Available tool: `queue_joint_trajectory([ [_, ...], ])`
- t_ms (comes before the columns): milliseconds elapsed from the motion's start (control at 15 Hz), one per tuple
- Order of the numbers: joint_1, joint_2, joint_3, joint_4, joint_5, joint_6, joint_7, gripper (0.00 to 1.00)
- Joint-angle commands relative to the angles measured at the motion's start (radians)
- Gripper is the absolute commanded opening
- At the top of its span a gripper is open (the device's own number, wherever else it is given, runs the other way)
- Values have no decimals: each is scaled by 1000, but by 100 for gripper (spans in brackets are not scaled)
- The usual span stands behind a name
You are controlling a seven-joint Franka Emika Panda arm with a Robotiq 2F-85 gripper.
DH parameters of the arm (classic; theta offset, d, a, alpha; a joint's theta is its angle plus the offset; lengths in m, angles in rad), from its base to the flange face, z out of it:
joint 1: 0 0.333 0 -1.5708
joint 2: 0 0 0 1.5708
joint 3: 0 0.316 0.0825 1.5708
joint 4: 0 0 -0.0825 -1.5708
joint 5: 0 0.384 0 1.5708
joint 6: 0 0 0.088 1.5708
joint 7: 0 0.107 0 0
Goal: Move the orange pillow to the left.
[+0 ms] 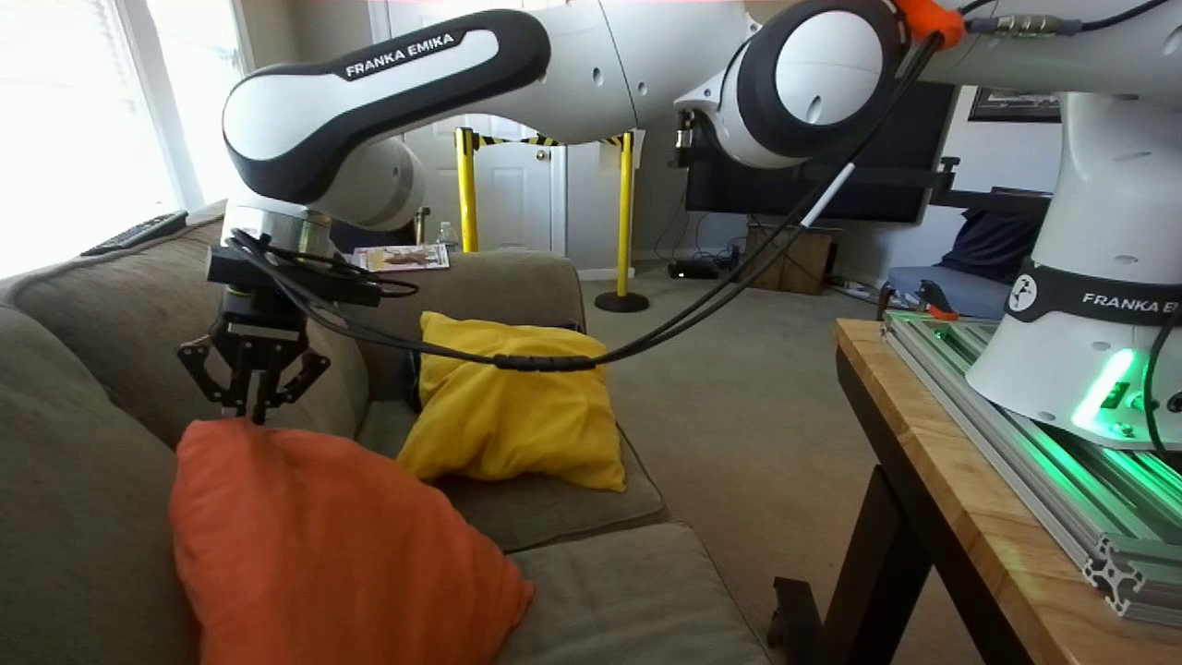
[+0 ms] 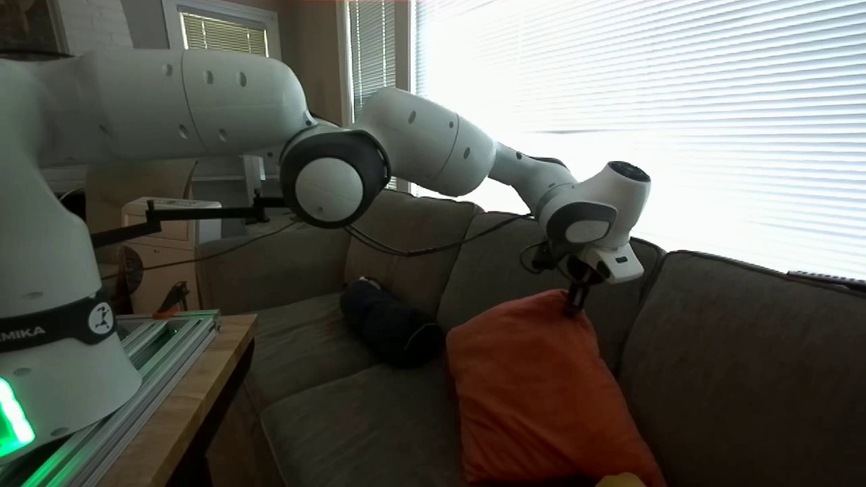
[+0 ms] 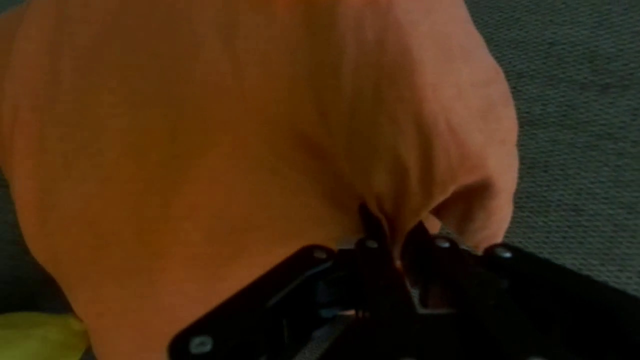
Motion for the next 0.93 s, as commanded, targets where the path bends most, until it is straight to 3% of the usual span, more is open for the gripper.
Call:
queue_joint_trajectory([
  [0, 79, -6, -60, 59, -97, -18, -14, 0],
  [67, 101, -39, -68, 15, -119, 4, -32, 0],
  [400, 214, -93, -109, 33, -216, -8, -111, 1],
  [867, 311, -151, -113, 35, -266, -1, -265, 1],
])
